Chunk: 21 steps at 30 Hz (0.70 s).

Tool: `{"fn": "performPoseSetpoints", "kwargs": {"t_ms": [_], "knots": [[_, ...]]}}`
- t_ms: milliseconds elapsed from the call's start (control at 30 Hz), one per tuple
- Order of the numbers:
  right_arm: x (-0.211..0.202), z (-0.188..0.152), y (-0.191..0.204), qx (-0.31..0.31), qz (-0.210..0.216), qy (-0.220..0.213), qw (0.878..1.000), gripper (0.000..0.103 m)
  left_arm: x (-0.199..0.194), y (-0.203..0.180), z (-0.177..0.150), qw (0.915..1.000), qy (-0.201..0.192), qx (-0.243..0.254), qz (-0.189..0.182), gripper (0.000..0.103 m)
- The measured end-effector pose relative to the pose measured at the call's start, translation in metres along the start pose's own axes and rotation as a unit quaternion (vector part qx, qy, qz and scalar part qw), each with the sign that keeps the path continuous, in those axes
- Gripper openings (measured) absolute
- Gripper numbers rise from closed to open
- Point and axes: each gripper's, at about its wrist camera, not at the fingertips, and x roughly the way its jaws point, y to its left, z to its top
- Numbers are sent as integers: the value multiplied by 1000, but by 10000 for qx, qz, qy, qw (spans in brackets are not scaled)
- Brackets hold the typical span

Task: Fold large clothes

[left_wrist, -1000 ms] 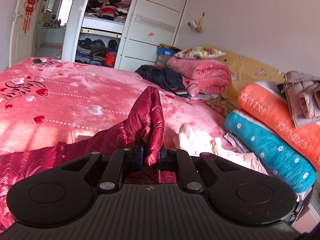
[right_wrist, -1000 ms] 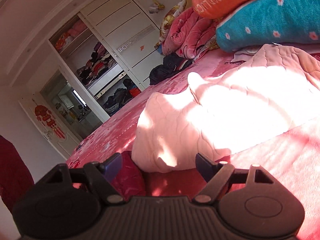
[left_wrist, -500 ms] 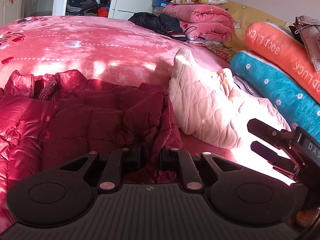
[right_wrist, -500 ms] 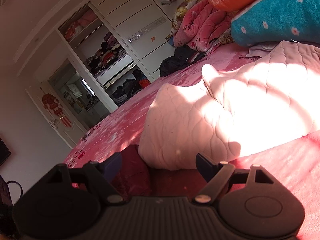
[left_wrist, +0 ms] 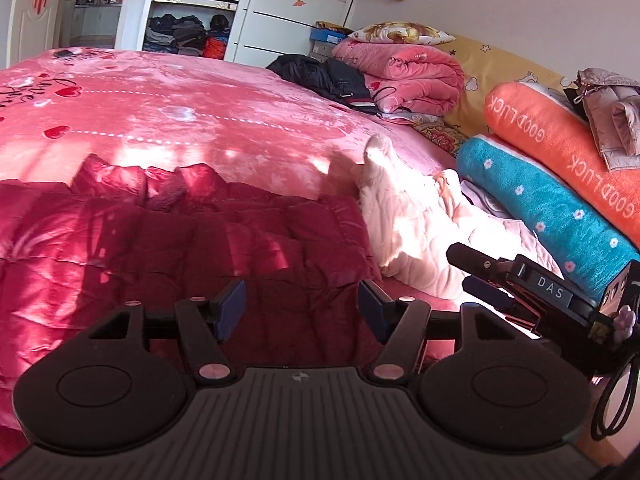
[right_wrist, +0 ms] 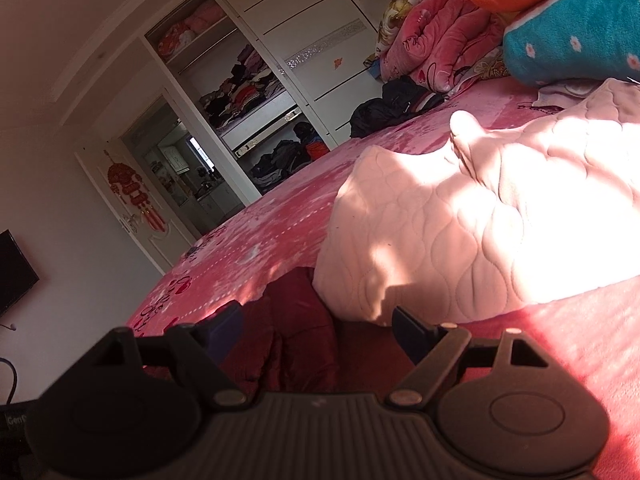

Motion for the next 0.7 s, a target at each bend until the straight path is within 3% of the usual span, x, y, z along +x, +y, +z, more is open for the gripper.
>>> {"fn": "performPoseSetpoints", "kwargs": {"t_ms": [200,400,567,700], "knots": [[10,-12,35,-590,479,223,9969,82,-25,77,-6,9907,-76,-247,1335,67],[31,-37,80,-1332,1067,757,9824,76,-30,128,-9,9784,-194,-561,1981,62],[64,-54,82,-1429,670,1279,9791,71,-18,145,-8,9701,-146,-534,2365,66],[86,-57,80,-1434,570,1252,9801,69,-12,157,-8,9646,-153,-533,2579,66]]}}
